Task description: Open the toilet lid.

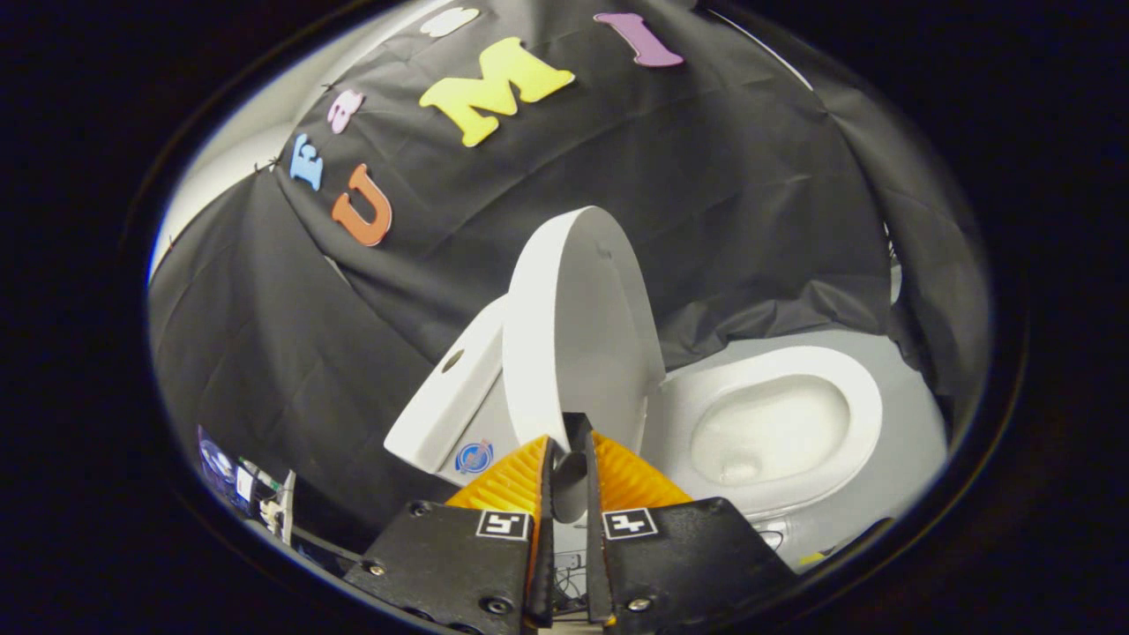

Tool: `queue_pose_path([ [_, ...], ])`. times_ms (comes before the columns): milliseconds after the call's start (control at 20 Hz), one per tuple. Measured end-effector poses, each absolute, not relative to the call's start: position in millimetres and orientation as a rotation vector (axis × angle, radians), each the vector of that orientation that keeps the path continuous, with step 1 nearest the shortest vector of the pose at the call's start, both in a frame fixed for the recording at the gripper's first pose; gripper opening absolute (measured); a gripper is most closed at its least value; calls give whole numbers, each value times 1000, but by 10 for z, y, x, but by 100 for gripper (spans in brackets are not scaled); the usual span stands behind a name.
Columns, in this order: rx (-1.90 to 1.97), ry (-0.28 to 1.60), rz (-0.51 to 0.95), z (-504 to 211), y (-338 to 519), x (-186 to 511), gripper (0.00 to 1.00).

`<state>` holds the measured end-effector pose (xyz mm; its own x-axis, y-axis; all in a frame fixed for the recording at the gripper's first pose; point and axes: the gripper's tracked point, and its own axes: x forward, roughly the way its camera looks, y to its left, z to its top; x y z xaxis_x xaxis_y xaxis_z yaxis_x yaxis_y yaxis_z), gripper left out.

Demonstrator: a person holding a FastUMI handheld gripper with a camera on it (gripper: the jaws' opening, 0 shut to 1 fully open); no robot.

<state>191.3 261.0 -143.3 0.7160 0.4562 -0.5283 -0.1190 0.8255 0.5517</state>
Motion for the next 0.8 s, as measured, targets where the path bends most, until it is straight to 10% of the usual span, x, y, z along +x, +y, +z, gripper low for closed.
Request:
queue_pose_path([
  [800,335,743,397,-1413,3548,2020,17],
])
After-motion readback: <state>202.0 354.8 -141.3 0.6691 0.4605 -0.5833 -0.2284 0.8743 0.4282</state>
